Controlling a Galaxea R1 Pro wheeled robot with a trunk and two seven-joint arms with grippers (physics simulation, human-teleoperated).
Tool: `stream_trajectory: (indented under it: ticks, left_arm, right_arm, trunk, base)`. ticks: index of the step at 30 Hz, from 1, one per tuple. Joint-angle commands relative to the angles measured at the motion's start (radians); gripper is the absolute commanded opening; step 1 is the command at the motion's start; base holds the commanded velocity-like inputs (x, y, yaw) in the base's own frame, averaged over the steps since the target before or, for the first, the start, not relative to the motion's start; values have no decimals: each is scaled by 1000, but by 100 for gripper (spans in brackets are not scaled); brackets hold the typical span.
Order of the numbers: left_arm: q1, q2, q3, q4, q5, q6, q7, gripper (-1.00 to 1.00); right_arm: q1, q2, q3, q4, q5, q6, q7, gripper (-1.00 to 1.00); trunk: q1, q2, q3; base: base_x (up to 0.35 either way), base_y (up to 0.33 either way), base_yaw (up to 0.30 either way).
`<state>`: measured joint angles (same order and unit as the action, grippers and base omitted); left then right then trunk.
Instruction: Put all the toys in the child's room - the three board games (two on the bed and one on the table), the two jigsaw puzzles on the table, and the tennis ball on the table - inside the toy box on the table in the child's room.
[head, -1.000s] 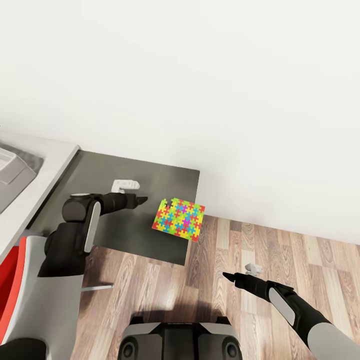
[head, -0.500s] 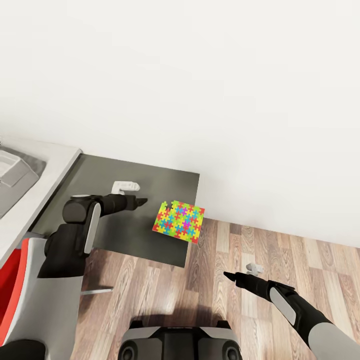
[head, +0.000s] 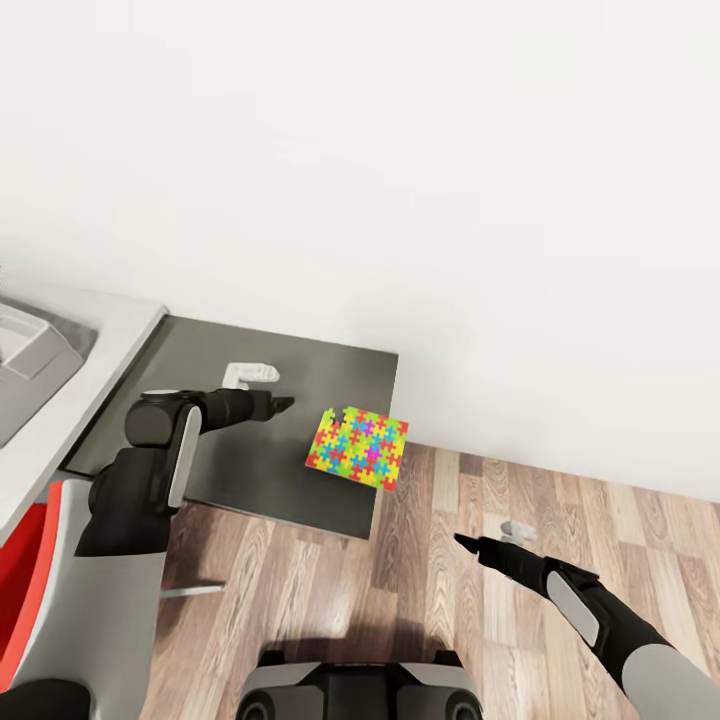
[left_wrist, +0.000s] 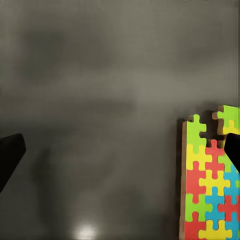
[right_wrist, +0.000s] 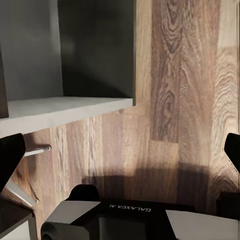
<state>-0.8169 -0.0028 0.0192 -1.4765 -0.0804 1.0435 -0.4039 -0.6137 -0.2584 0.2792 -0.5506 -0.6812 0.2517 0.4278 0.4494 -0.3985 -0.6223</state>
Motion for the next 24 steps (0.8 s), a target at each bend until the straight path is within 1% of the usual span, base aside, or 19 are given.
stream_trajectory:
  ticks: [1,5,10,13,18,21,24]
  left_arm:
    - [-1,0,1,-1,-9,4,-9,100]
    - [-1,0,2,-1,-9,4,-9,100]
    - [-1,0,2,-1,-8,4,-9,100]
    - [-1,0,5,-2,-7,4,-10,100]
    - [-1,1,11,-2,-2,4,-15,100]
    - [-1,1,14,-2,2,4,-17,100]
    - [-1,1,16,-2,4,4,-19,100]
  right_arm:
    - [0,-4,4,-1,-10,4,0,100]
    - [0,-14,-1,0,-12,3,8,100]
    - [-1,-20,-18,0,-12,2,45,100]
    - [0,-21,-34,0,-13,2,82,100]
    - [-1,-23,-48,0,-13,3,120,100]
    - [-1,-27,-52,-1,-13,7,151,100]
    - [-1,-36,-55,-1,-14,21,194,100]
  trunk:
    - [1,-2,0]
    - [1,-2,7]
    - [1,-2,15]
    - [1,-2,20]
    - [1,-2,29]
    - [1,-2,34]
    - [1,-2,39]
  base:
    - [0,0,0]
    - [0,0,0]
    - [0,0,0]
    - [0,0,0]
    - [0,0,0]
    - [0,0,0]
    - [0,0,0]
